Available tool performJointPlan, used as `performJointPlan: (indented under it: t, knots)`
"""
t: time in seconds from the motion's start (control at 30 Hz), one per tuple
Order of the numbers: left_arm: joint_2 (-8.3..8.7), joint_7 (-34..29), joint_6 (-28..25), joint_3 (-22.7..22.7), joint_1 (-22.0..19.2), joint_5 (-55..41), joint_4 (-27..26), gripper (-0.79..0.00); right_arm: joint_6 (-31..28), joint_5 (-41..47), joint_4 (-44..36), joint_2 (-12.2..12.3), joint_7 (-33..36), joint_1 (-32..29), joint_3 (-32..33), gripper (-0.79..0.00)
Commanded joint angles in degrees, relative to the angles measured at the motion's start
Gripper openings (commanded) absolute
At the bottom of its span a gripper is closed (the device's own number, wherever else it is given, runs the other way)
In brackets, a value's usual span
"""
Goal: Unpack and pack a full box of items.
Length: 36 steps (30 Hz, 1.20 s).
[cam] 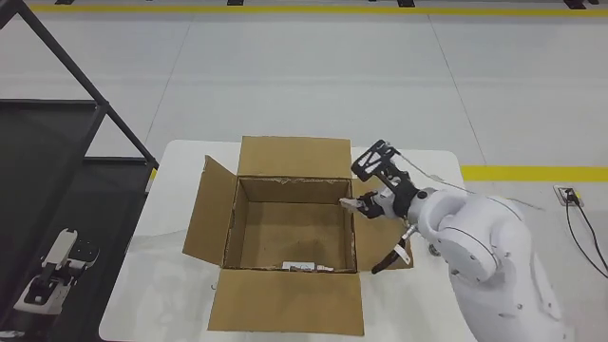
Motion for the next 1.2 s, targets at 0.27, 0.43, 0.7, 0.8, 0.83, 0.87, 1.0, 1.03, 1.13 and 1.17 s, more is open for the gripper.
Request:
performJointPlan:
  t: [0.27,0.43,0.7,0.8,0.83,0.87,1.0,1.03,1.13,1.17]
  knots:
    - [0.00,0.0,0.0,0.0,0.0,0.0,0.0,0.000,2.8,10.8,19.6,-3.9,5.2,18.2,-17.9,0.000]
    - [0.00,0.0,0.0,0.0,0.0,0.0,0.0,0.000,5.9,17.3,30.9,-7.6,10.8,26.8,-28.3,0.000]
    - [0.00,0.0,0.0,0.0,0.0,0.0,0.0,0.000,6.5,17.8,32.2,-8.1,11.1,28.1,-29.2,0.000]
    - [0.00,0.0,0.0,0.0,0.0,0.0,0.0,0.000,6.5,17.8,32.2,-8.1,11.1,28.1,-29.2,0.000]
    - [0.00,0.0,0.0,0.0,0.0,0.0,0.0,0.000,6.5,17.8,32.2,-8.1,11.1,28.1,-29.2,0.000]
    - [0.00,0.0,0.0,0.0,0.0,0.0,0.0,0.000,6.5,17.8,32.2,-8.1,11.1,28.1,-29.2,0.000]
    - [0.01,0.2,0.2,0.1,-0.1,0.2,0.1,0.000,4.7,17.0,35.3,-9.0,9.5,29.2,-32.1,0.000]
    - [0.04,0.5,0.6,0.4,-0.5,0.6,0.3,0.000,4.1,17.1,37.0,-9.6,9.7,30.3,-33.3,0.000]
    - [0.26,0.0,1.8,1.2,-2.1,0.8,1.0,0.000,1.1,18.1,42.6,-11.7,9.6,34.0,-37.4,0.000]
    - [0.35,-0.2,2.0,1.3,-2.7,1.1,1.3,0.000,0.2,18.1,44.6,-12.5,9.4,35.1,-38.8,0.000]
